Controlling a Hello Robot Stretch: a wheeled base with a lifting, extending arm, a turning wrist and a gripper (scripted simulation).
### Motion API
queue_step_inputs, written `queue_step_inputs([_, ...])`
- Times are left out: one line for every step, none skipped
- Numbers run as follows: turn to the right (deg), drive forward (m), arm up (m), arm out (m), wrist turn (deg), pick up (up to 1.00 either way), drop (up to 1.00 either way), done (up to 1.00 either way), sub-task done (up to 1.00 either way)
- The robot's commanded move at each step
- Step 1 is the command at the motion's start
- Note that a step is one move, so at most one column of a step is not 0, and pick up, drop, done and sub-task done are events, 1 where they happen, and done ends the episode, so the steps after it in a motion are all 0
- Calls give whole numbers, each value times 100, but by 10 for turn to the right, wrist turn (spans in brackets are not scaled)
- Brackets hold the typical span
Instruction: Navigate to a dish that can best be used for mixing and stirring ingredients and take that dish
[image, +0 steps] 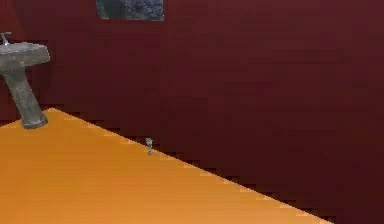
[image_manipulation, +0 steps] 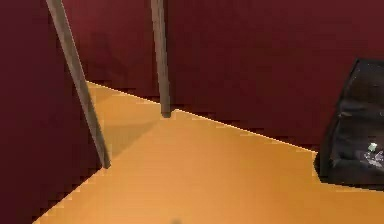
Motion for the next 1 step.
queue_step_inputs([450, 0, 0, 0, 0, 0, 0, 0, 0])
